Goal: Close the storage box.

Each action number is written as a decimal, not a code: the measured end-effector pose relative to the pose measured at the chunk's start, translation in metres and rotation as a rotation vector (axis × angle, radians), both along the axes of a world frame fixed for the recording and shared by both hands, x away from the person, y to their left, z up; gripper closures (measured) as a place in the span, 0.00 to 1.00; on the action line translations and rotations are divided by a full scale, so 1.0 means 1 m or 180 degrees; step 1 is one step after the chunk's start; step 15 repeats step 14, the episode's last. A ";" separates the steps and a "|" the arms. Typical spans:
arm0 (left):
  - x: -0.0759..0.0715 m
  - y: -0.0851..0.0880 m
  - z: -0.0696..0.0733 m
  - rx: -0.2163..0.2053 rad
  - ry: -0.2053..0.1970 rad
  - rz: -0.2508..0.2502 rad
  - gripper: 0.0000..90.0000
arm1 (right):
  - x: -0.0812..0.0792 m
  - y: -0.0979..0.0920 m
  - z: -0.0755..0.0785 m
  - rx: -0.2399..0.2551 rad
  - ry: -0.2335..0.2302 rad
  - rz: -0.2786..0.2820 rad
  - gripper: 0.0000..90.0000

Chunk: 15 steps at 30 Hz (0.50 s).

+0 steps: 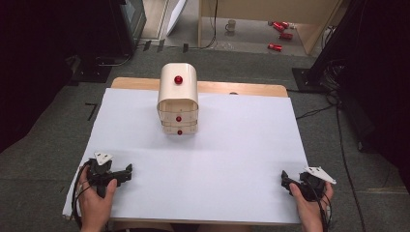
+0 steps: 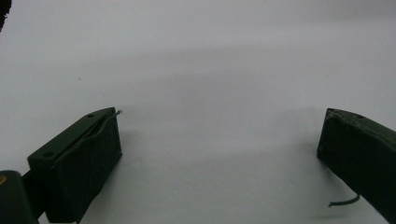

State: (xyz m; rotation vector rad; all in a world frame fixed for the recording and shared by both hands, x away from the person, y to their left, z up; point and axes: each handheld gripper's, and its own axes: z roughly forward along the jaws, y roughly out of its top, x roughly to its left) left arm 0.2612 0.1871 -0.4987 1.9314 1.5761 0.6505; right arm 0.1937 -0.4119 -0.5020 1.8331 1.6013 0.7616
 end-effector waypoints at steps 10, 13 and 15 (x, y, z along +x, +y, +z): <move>0.000 0.000 0.000 0.0004 0.0002 -0.0004 0.00 | 0.001 0.003 -0.001 -0.0066 0.0021 0.0097 0.16; 0.000 0.000 0.000 0.0006 0.0005 -0.0008 0.00 | 0.001 0.003 -0.001 -0.0051 0.0024 0.0102 0.15; 0.000 0.000 0.000 0.0006 0.0006 -0.0007 0.00 | 0.001 0.003 -0.001 -0.0051 0.0024 0.0102 0.15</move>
